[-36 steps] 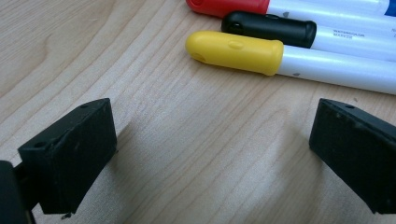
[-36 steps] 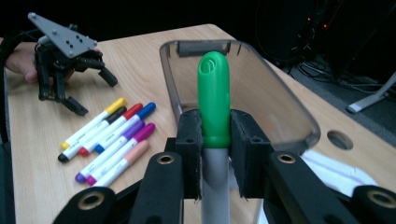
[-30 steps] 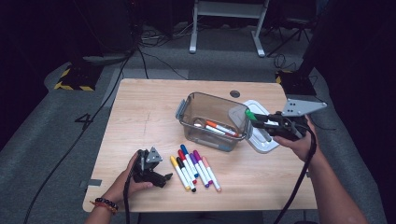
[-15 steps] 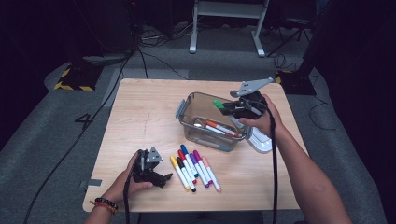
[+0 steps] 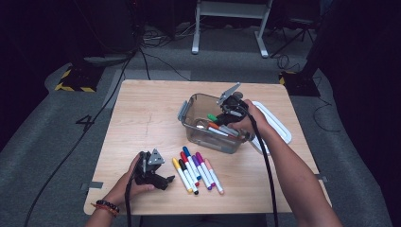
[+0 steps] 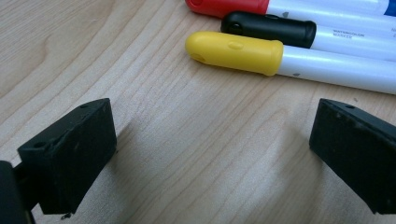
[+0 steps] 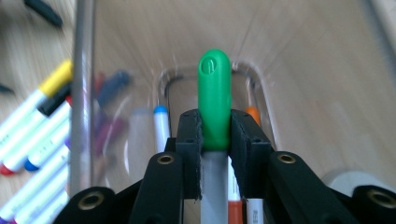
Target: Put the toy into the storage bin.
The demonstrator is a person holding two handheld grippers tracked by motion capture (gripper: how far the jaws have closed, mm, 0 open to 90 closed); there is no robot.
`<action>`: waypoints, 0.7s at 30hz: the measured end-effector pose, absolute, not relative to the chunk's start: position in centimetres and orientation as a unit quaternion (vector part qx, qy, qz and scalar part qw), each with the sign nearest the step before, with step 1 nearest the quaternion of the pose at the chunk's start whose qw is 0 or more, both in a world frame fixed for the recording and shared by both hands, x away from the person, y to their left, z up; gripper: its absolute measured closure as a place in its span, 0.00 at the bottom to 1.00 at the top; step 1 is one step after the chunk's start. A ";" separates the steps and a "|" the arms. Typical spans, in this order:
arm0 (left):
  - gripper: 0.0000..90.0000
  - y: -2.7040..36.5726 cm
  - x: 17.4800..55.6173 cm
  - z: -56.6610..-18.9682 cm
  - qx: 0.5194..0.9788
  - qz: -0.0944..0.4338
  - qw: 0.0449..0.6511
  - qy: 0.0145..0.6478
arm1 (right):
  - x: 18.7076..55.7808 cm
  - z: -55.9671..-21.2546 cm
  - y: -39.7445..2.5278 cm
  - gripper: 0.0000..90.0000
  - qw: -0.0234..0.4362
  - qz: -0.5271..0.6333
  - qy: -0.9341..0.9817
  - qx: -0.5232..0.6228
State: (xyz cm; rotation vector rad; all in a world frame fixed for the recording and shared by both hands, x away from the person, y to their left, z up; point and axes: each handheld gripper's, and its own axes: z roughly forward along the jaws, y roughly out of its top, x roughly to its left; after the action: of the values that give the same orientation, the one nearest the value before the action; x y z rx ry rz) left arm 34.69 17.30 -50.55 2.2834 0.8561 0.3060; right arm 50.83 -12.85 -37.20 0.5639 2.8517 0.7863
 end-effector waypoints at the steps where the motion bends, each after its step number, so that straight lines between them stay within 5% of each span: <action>1: 0.01 17.3 34.7 -50.5 0.875 0.117 0.335 0.328 | 50.9 -37.5 -12.7 0.83 0.061 0.252 0.948 0.186; 8: 0.01 17.3 34.7 -50.5 0.876 0.117 0.335 0.328 | 50.3 -38.8 -11.4 0.82 0.037 0.198 0.966 0.163; 21: 0.01 17.3 34.7 -50.5 0.876 0.118 0.335 0.327 | 49.4 -36.7 -14.0 0.48 0.106 0.311 0.919 0.217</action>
State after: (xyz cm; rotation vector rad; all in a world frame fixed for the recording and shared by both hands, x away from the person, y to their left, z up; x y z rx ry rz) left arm 34.73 17.28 -50.54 2.2857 0.8539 0.3075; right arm 49.41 -13.98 -36.70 0.6394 2.7087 0.9158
